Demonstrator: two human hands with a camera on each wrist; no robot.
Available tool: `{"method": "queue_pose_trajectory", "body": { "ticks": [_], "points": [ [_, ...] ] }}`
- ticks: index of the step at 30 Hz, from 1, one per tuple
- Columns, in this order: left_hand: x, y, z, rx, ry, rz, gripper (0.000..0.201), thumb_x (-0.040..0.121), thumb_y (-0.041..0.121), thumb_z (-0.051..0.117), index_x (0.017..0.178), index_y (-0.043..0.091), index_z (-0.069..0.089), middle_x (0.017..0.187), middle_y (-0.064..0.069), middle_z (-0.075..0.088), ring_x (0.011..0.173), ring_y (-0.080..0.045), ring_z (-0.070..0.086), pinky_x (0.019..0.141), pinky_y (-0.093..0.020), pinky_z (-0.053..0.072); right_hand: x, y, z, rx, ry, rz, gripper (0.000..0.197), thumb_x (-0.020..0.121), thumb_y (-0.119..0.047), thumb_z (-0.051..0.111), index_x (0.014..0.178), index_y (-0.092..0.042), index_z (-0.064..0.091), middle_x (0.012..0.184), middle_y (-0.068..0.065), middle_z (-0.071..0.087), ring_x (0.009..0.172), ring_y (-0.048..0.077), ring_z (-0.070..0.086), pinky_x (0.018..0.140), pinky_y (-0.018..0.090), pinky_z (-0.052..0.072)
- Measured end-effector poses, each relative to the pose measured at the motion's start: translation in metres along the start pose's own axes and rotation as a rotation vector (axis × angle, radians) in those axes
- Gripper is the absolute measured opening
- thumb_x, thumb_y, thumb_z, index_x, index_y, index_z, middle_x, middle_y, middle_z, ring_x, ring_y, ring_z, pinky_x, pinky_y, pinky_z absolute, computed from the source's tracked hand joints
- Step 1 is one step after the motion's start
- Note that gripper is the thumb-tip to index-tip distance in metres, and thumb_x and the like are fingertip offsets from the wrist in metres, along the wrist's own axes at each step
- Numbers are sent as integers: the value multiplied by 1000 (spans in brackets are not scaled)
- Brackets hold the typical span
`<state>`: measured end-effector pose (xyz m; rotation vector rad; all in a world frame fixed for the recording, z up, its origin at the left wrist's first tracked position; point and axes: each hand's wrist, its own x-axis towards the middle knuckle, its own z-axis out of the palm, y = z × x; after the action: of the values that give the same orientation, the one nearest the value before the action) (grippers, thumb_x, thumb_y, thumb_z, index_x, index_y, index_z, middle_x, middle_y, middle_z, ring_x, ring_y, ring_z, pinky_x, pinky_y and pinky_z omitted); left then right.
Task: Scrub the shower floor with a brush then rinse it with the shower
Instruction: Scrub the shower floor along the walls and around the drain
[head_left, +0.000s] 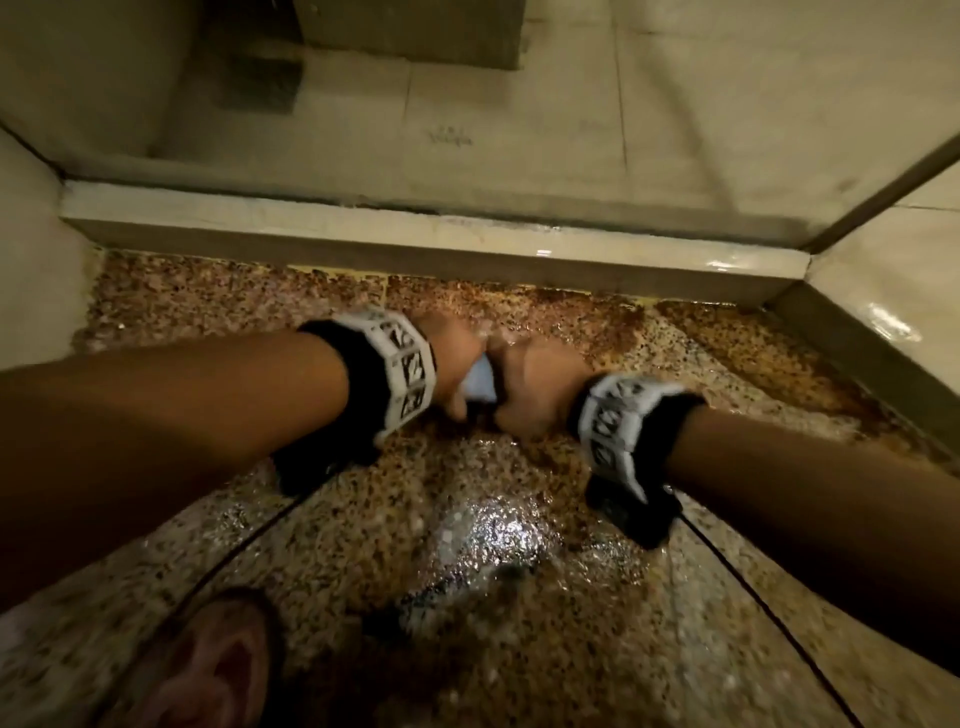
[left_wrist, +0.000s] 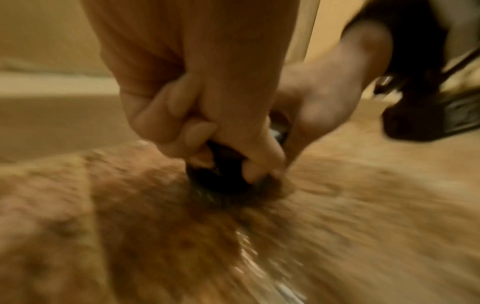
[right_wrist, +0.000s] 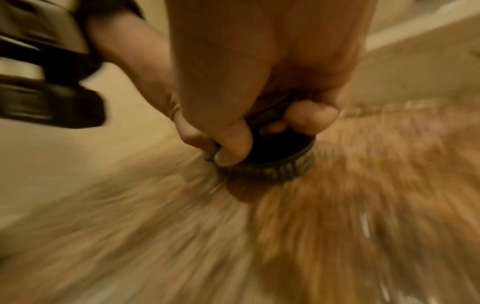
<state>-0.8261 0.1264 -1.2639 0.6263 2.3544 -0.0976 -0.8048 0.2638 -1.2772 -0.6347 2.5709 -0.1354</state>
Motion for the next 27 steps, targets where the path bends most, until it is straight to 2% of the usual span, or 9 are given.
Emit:
{"method": "queue_pose_trajectory", "body": {
  "ticks": [3, 6, 9, 13, 15, 19, 21, 24, 27],
  "points": [
    [-7, 16, 24, -28, -88, 51, 44, 71, 38, 78, 105, 19, 57, 91, 3, 61, 82, -17, 60, 74, -28, 50, -34, -5, 19, 22, -167, 19, 29, 91, -39, 56, 112, -21, 51, 89, -3, 62, 79, 17, 64, 69, 26, 56],
    [14, 5, -9, 23, 53, 16, 48, 71, 38, 78, 109, 17, 58, 84, 3, 55, 82, -19, 58, 72, -27, 45, 0, 11, -2, 27, 9, 89, 40, 84, -45, 60, 116, -24, 49, 101, 1, 64, 90, 23, 63, 80, 34, 55],
    [36, 1, -34, 50, 150, -25, 57, 71, 39, 78, 118, 17, 54, 106, -5, 64, 94, -26, 61, 77, -30, 47, 23, 26, -17, 37, 111, 176, 56, 79, -45, 66, 125, -21, 48, 111, 6, 64, 100, 29, 63, 80, 34, 52],
    [23, 26, -2, 188, -109, 78, 43, 71, 45, 74, 102, 19, 58, 104, -4, 65, 87, -20, 59, 72, -27, 46, -19, 23, 6, 37, -182, 80, 36, 86, -38, 60, 119, -23, 55, 89, -3, 61, 85, 20, 62, 76, 30, 54],
    [21, 29, 0, 66, -64, 113, 47, 70, 44, 76, 105, 15, 61, 105, -4, 66, 91, -20, 61, 78, -27, 48, -24, 29, 5, 48, -146, 75, 37, 88, -38, 58, 121, -23, 52, 85, -6, 57, 80, 17, 57, 74, 27, 52],
    [41, 23, -39, 15, 93, 21, 53, 71, 43, 76, 113, 15, 60, 105, -7, 65, 97, -25, 62, 80, -32, 49, 3, 44, -23, 10, 41, 182, 55, 81, -42, 67, 126, -20, 47, 110, 4, 64, 93, 23, 60, 73, 27, 43],
    [36, 28, -34, 2, 18, 67, 51, 73, 40, 77, 113, 13, 61, 104, -4, 65, 97, -24, 63, 85, -33, 51, -7, 41, -19, -9, -14, 153, 52, 82, -42, 66, 126, -20, 49, 111, 5, 65, 98, 25, 63, 78, 28, 50],
    [20, 44, -2, -54, -164, 95, 47, 74, 35, 77, 111, 12, 60, 103, 0, 63, 95, -17, 61, 80, -25, 48, -37, 36, -2, 46, -254, 89, 45, 86, -42, 65, 124, -21, 51, 105, 3, 67, 92, 21, 65, 78, 30, 56],
    [33, 51, -19, -29, -41, 60, 53, 75, 40, 76, 117, 13, 58, 113, -8, 63, 102, -24, 60, 82, -30, 46, -26, 52, -14, 86, -183, 155, 45, 82, -41, 68, 121, -23, 53, 108, 1, 67, 97, 22, 65, 81, 32, 55]
  ]
}}
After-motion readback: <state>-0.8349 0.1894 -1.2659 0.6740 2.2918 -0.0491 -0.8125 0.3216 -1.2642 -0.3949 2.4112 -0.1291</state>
